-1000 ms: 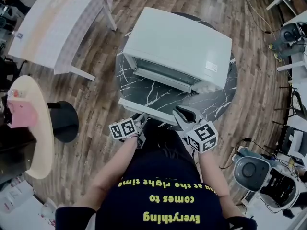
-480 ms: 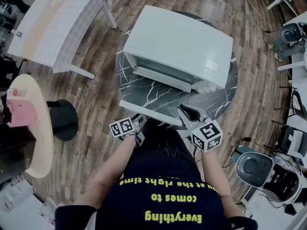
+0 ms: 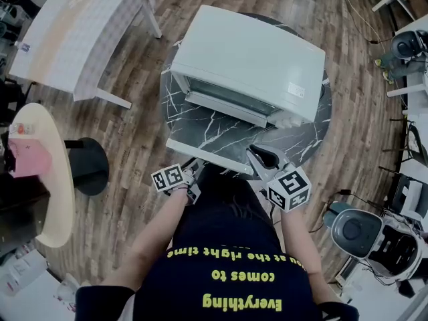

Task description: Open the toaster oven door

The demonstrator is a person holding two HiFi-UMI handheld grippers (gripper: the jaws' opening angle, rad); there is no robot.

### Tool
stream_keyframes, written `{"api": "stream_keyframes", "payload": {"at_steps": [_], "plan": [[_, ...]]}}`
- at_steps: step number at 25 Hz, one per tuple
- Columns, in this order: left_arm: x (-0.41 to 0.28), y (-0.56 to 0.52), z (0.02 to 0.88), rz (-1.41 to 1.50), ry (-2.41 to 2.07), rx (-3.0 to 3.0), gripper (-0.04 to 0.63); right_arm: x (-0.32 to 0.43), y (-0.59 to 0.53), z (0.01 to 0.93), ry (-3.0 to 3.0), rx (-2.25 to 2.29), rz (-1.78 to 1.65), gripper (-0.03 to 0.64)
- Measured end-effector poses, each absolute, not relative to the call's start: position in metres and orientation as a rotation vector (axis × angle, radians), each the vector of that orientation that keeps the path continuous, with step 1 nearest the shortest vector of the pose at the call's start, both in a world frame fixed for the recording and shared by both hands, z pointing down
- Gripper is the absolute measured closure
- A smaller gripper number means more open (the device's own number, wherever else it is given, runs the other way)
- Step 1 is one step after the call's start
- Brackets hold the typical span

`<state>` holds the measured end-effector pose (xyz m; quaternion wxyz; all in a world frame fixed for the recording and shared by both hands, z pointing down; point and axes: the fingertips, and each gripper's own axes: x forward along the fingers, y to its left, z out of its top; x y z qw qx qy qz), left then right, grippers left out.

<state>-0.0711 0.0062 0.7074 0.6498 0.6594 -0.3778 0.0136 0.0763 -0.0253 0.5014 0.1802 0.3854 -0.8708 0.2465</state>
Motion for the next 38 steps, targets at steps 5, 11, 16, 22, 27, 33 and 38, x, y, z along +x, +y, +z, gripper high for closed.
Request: {"api": "stream_keyframes", "payload": {"at_steps": [5, 11, 16, 22, 27, 33, 38], "plan": [[-0.075, 0.012, 0.715, 0.135, -0.925, 1.449, 0.356, 0.071, -0.023, 0.502, -2.468, 1.063, 0.697, 0.563], [-0.079, 0.020, 0.734, 0.196, -0.936, 1.392, 0.350, 0.064, -0.024, 0.502, -2.479, 1.032, 0.696, 0.563], [-0.080, 0.019, 0.744, 0.188, -0.934, 1.385, 0.322, 0.059, -0.026, 0.502, -2.490, 1.005, 0.688, 0.563], [-0.083, 0.028, 0.742, 0.155, -0.926, 1.364, 0.309, 0.055, -0.025, 0.500, -2.499, 0.989, 0.683, 0.563], [-0.104, 0.030, 0.723, 0.124, -0.974, 1.383, 0.313, 0.055, -0.027, 0.499, -2.510, 0.990, 0.681, 0.563], [-0.159, 0.005, 0.676, 0.097, -1.271, 1.477, 0.375, 0.052, -0.028, 0.499, -2.517, 0.978, 0.678, 0.563], [-0.170, -0.041, 0.584, 0.147, -1.504, 1.910, 0.594, 0.051, -0.029, 0.499, -2.519, 0.976, 0.671, 0.563]]}}
